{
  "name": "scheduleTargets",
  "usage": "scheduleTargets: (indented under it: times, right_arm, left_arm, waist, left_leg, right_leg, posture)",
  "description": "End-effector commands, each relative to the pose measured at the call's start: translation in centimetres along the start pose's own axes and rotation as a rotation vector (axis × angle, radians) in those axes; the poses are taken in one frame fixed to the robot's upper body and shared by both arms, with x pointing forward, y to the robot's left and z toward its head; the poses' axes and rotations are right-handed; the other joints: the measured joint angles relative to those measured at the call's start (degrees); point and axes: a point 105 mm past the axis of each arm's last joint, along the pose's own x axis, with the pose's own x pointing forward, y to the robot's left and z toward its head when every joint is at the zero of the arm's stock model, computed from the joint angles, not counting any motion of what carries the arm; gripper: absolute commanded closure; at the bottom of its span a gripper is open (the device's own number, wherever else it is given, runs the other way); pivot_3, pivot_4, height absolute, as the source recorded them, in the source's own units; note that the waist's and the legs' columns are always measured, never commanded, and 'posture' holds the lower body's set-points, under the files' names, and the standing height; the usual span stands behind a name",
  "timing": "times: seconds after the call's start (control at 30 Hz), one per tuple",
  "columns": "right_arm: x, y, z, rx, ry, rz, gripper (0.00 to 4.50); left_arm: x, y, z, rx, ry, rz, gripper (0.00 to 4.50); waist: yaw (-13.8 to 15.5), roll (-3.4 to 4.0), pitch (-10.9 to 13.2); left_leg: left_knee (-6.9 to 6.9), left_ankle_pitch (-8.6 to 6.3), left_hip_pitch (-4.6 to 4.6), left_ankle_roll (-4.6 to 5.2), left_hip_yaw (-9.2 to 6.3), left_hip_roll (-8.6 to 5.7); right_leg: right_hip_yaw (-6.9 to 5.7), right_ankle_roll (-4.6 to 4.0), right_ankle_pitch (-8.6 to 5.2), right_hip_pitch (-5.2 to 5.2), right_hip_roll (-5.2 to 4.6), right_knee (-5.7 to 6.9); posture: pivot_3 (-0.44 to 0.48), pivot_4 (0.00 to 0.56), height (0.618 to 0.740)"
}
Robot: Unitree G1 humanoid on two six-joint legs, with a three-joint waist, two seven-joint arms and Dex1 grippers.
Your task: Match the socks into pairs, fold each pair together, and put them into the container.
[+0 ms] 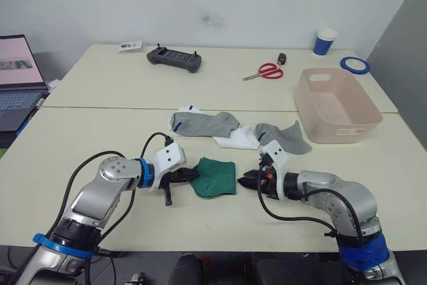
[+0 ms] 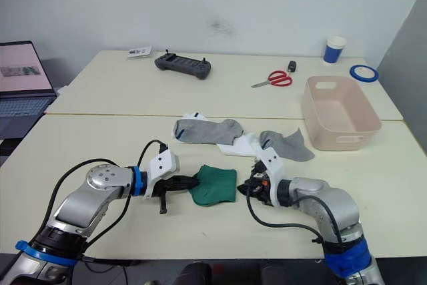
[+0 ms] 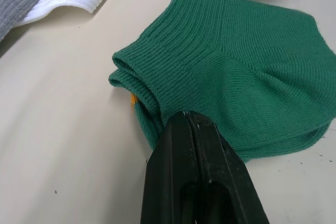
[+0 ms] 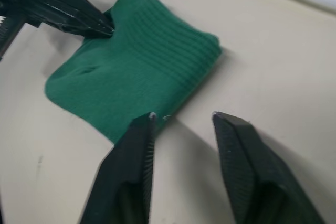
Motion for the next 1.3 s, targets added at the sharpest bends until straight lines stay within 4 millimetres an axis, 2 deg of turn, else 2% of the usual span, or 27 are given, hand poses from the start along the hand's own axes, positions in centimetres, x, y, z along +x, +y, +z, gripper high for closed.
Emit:
scheduleTargets:
  times: [0.03,0.3,0.47,0.63,0.83,0.93,1.1,1.2,1.3]
  right_arm:
    - [0.2,1.0,0.3,0.029,0.018,0.031,1.16]
    - [3.2,2.6,0.6,0.119,0.063,0.100,1.16]
    - [4.8,2.6,0.9,0.165,0.049,0.129,1.16]
    - [5.7,2.8,1.8,0.244,-0.007,0.209,1.16]
    - [6.3,4.0,2.7,0.258,-0.028,0.279,1.16]
    - [6.3,4.1,2.9,0.262,-0.036,0.286,1.72]
    - [6.2,3.9,3.4,0.265,-0.057,0.284,3.48]
    - [5.8,3.6,3.6,0.270,-0.077,0.273,4.48]
    - [5.0,3.4,3.6,0.265,-0.100,0.259,4.48]
  left_arm:
    - [-0.3,-0.5,-1.8,-0.022,0.060,-0.002,4.50]
    - [-0.3,-0.8,-1.9,-0.026,0.058,0.001,4.50]
    - [-0.2,-1.1,-1.9,-0.026,0.059,0.000,4.50]
    - [-0.2,-1.3,-2.0,-0.032,0.061,-0.005,4.50]
    - [-0.2,-1.5,-1.6,-0.047,0.050,-0.005,4.50]
    - [-0.3,-1.4,-1.4,-0.051,0.044,0.000,4.50]
    - [-0.5,-1.0,-1.0,-0.067,0.025,0.012,4.50]
    - [-0.5,-0.7,-0.2,-0.087,-0.024,0.027,4.50]
    - [-0.7,-0.7,1.1,-0.110,-0.093,0.023,4.50]
  waist:
    - [0.0,0.01,0.0]
    - [-0.5,0.05,-0.1]
    - [-0.8,0.05,-0.2]
    - [-1.3,0.05,-0.2]
    - [-1.4,0.06,-0.2]
    - [-1.4,0.06,-0.2]
    - [-1.3,0.07,-0.2]
    - [-1.3,0.07,-0.2]
    - [-1.3,0.08,-0.2]
  left_leg:
    - [-0.01,0.00,0.00,0.00,0.00,0.00]
    - [-0.06,0.00,0.09,0.00,0.00,0.02]
    - [-0.06,0.00,0.11,0.00,0.02,0.02]
    - [-0.07,0.00,0.18,0.00,0.01,0.02]
    - [-0.12,0.00,0.15,0.01,0.02,0.03]
    - [-0.13,0.00,0.11,0.01,0.02,0.03]
    - [-0.13,0.00,0.04,0.01,0.02,0.02]
    - [-0.13,0.00,0.04,0.01,0.02,0.02]
    - [-0.13,0.00,0.01,0.01,0.01,0.02]
  right_leg:
    - [-0.01,0.00,0.00,0.00,0.00,0.00]
    - [-0.01,0.00,0.00,0.03,0.01,0.02]
    - [0.00,0.00,0.00,0.05,0.01,0.02]
    - [0.00,-0.01,0.01,0.08,0.02,0.05]
    - [0.01,-0.03,0.01,0.05,0.02,0.03]
    - [0.01,-0.02,0.00,0.04,0.02,-0.01]
    - [0.00,-0.02,0.00,-0.01,0.02,-0.02]
    - [0.00,-0.02,0.00,-0.01,0.02,-0.02]
    - [-0.01,-0.02,0.00,-0.03,0.02,-0.02]
  posture:
    - [0.000,0.150,0.740]
    - [0.000,0.150,0.740]
    - [0.000,0.150,0.740]
    - [0.000,0.150,0.740]
    - [0.000,0.150,0.740]
    - [0.000,0.150,0.740]
    - [0.000,0.150,0.740]
    - [0.000,0.150,0.740]
    - [0.000,0.150,0.740]
